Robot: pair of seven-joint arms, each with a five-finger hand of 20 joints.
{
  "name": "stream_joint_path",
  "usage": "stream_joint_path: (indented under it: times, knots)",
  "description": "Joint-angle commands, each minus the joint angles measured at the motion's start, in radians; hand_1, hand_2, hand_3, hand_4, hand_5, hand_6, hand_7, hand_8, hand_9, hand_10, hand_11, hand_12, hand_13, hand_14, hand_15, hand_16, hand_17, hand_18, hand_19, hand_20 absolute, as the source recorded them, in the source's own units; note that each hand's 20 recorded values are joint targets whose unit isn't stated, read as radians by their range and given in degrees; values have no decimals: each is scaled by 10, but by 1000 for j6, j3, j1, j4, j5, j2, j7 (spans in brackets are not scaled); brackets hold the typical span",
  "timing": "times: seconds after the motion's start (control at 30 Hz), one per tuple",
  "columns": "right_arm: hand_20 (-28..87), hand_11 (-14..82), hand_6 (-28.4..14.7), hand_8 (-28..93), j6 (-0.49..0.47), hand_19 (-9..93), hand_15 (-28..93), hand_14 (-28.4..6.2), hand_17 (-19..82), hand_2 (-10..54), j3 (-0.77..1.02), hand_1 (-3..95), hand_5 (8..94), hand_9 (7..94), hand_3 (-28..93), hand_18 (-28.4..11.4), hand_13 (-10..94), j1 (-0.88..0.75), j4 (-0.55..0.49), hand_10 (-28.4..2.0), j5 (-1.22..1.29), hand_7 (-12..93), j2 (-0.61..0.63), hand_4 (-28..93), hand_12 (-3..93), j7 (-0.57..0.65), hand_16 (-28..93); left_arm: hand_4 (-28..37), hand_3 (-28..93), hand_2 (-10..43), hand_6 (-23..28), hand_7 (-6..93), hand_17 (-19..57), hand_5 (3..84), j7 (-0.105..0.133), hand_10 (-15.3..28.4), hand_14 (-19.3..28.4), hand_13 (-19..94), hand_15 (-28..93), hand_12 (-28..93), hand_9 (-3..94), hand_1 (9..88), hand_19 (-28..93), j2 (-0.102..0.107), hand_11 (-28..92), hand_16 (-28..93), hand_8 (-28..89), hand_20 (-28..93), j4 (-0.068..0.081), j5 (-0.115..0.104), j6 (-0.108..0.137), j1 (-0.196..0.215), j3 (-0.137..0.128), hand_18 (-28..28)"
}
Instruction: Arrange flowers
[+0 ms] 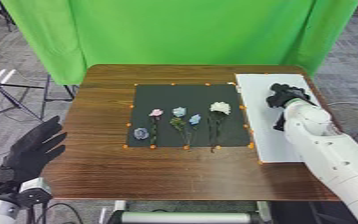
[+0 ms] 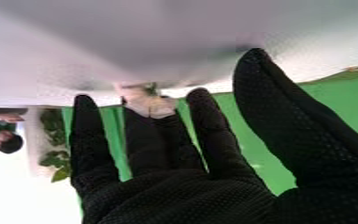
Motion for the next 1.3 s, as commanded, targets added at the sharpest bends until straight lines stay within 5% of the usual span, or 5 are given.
stream_joint_path:
  times: [0.03,0.2,0.4,0.83,1.3]
  knots:
    - [213,102,-65,-128,167,490,161,-96,60,24,-37,249,260,301,932,-185,392,-35,-11,-137,-41,254,24,-207,191,5,230,-283,706,-5,19,182,-117,255,0,96,124,145,210,169,198,238,358,-8,157,50,-93,90,-2,0,1,12,-1,180]
    - [446,395,-13,17,272,775,459,10,316,-66,-22,511,525,573,855,-159,711,-114,-117,-100,-44,590,52,-270,451,-29,370,-283,706,-4,19,183,-117,255,0,96,124,146,212,168,199,238,358,-9,157,50,-92,90,-2,-1,0,11,-1,180]
    - [485,393,-18,9,278,830,483,28,409,-95,39,572,630,682,856,-159,819,-221,-271,-103,-9,609,62,-279,502,-82,422,-283,705,-3,19,183,-117,256,-3,96,125,147,214,167,200,240,360,-9,158,48,-93,90,-2,0,-3,9,-2,181]
    - [434,288,-34,-165,-84,576,316,-126,75,-55,285,210,341,340,876,-213,363,-436,-518,-154,-10,415,89,-222,297,1,224,-283,709,-1,20,184,-117,259,-5,98,124,149,216,165,203,240,360,-6,162,47,-94,89,1,-1,-10,8,-7,181]
    - [454,433,-27,-175,41,712,511,-56,200,-95,219,309,418,500,869,-189,602,-468,-465,-118,-18,416,65,-279,275,-72,206,-283,710,0,21,184,-116,262,-10,99,125,151,218,162,205,241,360,4,165,47,-94,89,6,-3,-14,1,-3,181]
